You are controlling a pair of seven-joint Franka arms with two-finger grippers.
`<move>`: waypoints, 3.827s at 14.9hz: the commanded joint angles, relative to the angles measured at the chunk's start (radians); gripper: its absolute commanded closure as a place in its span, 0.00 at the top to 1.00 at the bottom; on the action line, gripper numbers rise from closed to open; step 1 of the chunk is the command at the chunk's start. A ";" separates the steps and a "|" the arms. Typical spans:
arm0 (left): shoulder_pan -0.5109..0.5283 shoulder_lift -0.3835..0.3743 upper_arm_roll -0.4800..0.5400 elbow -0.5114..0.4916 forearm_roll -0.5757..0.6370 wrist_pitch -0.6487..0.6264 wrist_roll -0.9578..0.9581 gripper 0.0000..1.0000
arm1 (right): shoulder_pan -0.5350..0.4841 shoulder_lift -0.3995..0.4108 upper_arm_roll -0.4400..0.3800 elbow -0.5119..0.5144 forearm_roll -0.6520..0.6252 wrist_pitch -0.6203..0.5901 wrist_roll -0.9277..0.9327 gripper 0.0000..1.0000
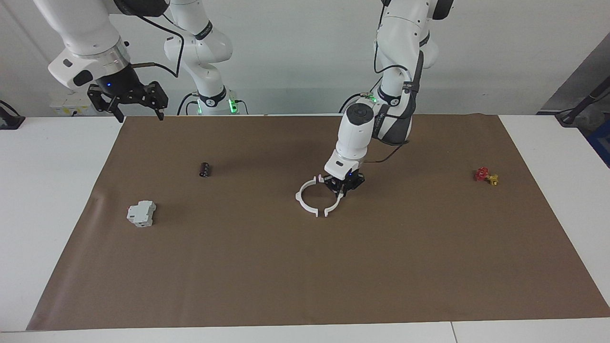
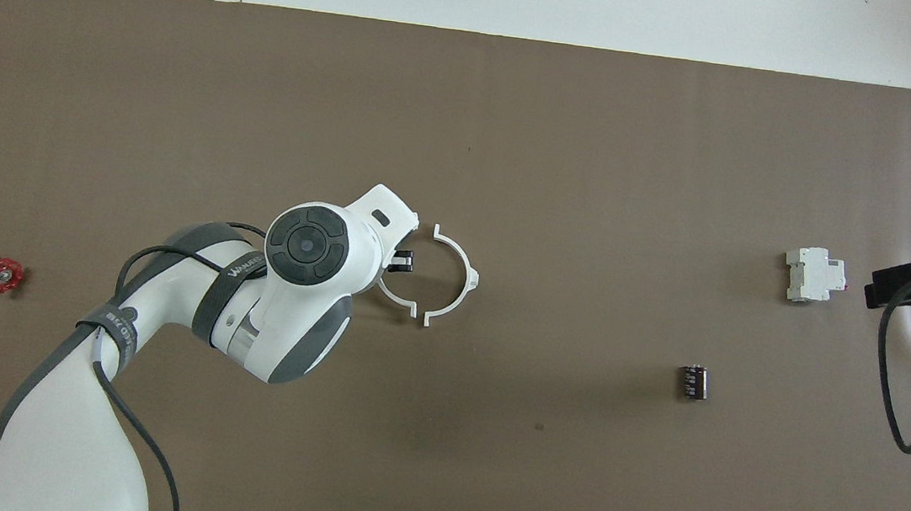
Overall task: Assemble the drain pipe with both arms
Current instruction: 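Carry the clamp half with the left gripper toward the placed half, then press the held half against the placed half to close the ring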
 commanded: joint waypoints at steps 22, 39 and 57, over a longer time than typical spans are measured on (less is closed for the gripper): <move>-0.019 0.025 0.014 -0.033 0.017 0.108 0.061 0.00 | -0.013 -0.015 0.003 -0.016 0.024 0.011 -0.024 1.00; -0.038 0.023 0.016 -0.059 0.015 0.137 0.061 0.53 | -0.013 -0.015 0.003 -0.016 0.024 0.011 -0.024 1.00; -0.022 0.002 0.020 0.049 0.014 -0.048 -0.103 1.00 | -0.013 -0.015 0.003 -0.016 0.024 0.011 -0.024 1.00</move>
